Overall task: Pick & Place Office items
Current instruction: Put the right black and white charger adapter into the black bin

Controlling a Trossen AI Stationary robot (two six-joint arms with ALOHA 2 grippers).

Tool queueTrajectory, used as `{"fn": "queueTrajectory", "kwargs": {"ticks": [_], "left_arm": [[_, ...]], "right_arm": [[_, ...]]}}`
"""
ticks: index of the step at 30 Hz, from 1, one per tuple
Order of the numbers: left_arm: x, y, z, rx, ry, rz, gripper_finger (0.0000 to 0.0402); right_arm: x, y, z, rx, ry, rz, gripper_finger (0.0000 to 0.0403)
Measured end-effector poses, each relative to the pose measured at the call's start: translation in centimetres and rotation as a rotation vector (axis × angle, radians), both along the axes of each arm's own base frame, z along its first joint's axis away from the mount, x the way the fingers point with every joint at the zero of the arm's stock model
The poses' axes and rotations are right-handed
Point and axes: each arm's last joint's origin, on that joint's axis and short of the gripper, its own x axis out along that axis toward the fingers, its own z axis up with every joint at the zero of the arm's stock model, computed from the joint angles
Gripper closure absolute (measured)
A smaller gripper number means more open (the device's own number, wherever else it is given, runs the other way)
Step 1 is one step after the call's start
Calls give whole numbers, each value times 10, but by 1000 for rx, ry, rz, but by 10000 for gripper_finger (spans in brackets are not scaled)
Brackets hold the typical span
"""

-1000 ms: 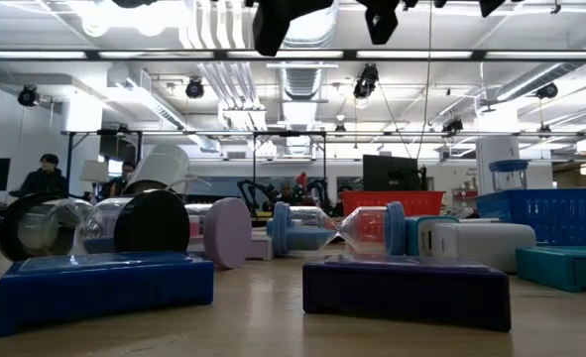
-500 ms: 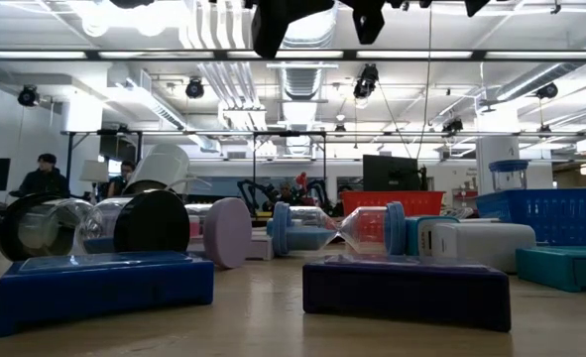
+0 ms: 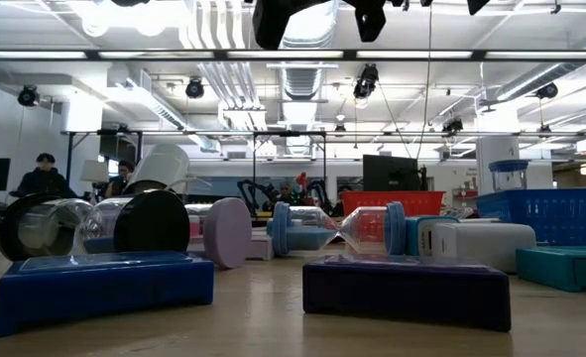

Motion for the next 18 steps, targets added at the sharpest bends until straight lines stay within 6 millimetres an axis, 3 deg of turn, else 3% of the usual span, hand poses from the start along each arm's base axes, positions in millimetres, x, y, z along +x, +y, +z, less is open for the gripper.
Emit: {"fn": "queueTrajectory", "kwargs": {"ticks": [12, 18], "left_arm": [[0, 0, 1, -37, -16, -11, 184], [0, 0, 1, -33, -10, -11, 240]], "right_arm": [[3, 0, -2, 2, -6, -1, 275], [3, 0, -3, 7, -1, -3, 275]]}}
